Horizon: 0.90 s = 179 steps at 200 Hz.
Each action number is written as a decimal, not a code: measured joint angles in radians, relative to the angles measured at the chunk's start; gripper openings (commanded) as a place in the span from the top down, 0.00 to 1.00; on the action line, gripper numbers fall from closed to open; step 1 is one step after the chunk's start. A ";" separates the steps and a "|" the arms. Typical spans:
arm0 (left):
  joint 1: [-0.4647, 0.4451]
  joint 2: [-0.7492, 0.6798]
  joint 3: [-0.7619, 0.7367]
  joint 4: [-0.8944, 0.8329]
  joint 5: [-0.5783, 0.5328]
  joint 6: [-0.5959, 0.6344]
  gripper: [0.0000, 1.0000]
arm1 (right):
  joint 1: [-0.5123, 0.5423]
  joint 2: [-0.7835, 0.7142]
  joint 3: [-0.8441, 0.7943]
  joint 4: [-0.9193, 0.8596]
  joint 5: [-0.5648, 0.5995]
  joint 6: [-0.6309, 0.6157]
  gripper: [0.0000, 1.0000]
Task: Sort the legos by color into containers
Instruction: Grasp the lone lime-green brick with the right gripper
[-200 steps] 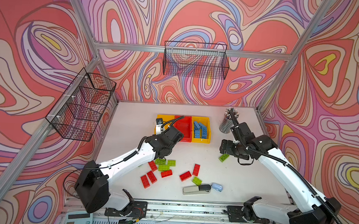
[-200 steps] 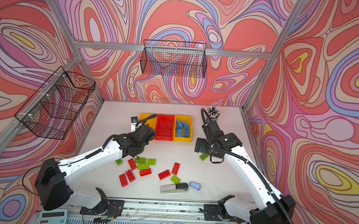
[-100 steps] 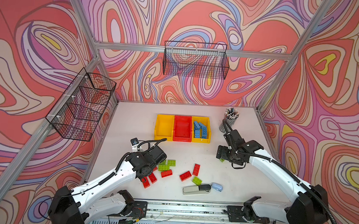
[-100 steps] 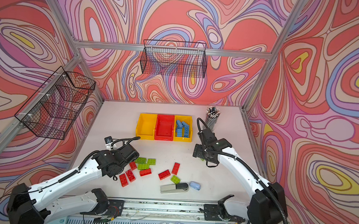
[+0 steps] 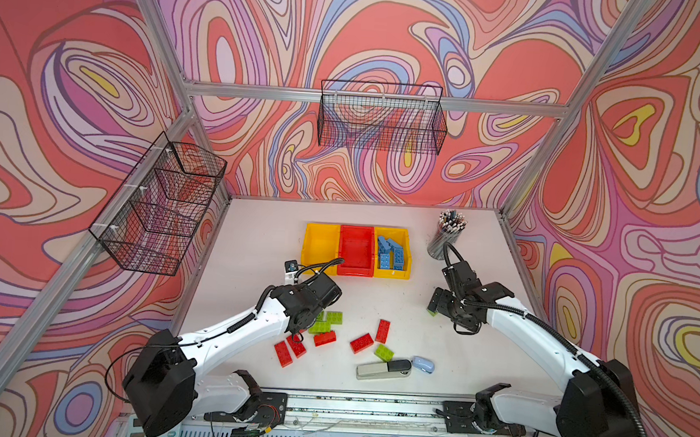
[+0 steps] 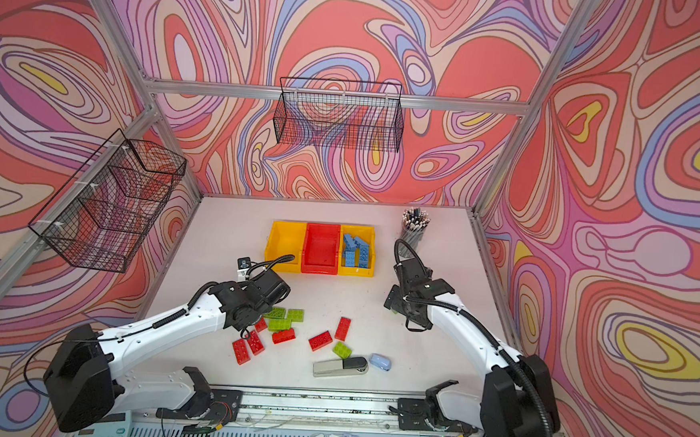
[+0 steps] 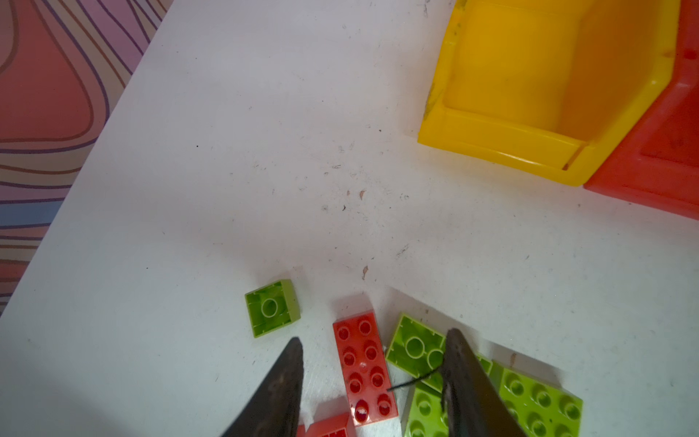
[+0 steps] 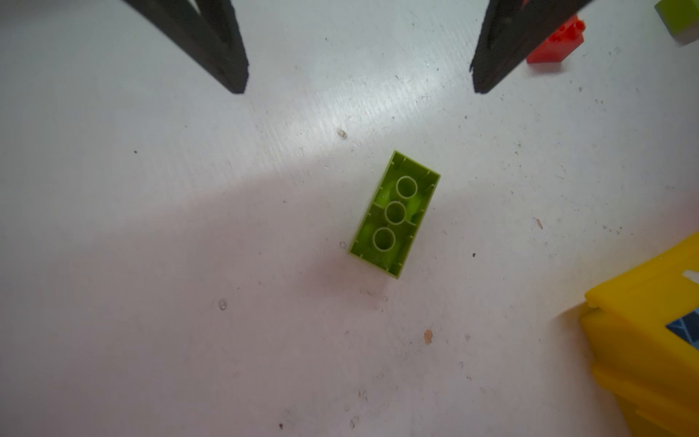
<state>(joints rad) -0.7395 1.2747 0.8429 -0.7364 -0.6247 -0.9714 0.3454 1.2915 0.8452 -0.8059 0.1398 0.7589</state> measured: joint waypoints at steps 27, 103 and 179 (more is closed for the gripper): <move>0.000 0.038 0.010 0.058 0.015 0.053 0.54 | -0.011 0.091 0.006 0.053 -0.003 0.010 0.06; 0.097 0.097 0.026 0.224 0.099 0.200 0.54 | -0.037 0.304 0.064 0.201 -0.037 0.025 0.13; 0.131 0.151 0.093 0.247 0.140 0.243 0.54 | -0.043 0.398 0.131 0.211 -0.063 0.028 0.54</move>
<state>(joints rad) -0.6083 1.4254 0.9363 -0.4892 -0.4843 -0.7288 0.3019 1.6897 0.9764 -0.5953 0.0772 0.7868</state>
